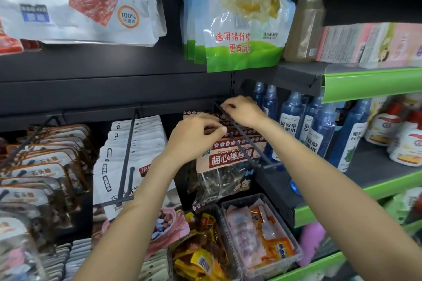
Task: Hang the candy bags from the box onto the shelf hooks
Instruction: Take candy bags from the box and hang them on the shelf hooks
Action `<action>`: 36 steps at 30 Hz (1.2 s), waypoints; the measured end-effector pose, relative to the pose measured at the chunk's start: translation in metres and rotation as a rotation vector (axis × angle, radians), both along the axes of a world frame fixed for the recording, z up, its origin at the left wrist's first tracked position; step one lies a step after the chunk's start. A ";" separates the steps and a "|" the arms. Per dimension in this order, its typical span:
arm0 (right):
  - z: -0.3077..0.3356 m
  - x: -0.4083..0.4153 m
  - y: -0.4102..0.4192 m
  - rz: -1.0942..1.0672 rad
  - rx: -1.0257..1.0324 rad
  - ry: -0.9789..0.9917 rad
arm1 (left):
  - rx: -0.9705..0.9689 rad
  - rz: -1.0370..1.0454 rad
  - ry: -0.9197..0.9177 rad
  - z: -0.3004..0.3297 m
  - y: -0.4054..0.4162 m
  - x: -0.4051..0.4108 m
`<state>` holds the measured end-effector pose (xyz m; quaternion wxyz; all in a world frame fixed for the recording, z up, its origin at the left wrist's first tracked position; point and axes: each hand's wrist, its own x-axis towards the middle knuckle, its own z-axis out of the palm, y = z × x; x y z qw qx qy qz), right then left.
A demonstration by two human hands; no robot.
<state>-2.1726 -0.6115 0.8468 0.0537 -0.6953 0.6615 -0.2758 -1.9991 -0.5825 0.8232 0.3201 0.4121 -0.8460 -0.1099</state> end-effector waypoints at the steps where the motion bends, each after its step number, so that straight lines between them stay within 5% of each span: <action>1: -0.001 -0.002 0.001 0.014 0.003 0.006 | -0.009 -0.007 -0.058 -0.001 0.002 -0.001; 7: -0.004 -0.001 0.002 0.010 -0.011 -0.171 | 0.109 -0.004 -0.142 -0.015 0.003 -0.004; 36: 0.003 0.013 -0.021 0.029 0.088 -0.158 | 0.071 0.133 0.060 -0.017 0.003 -0.013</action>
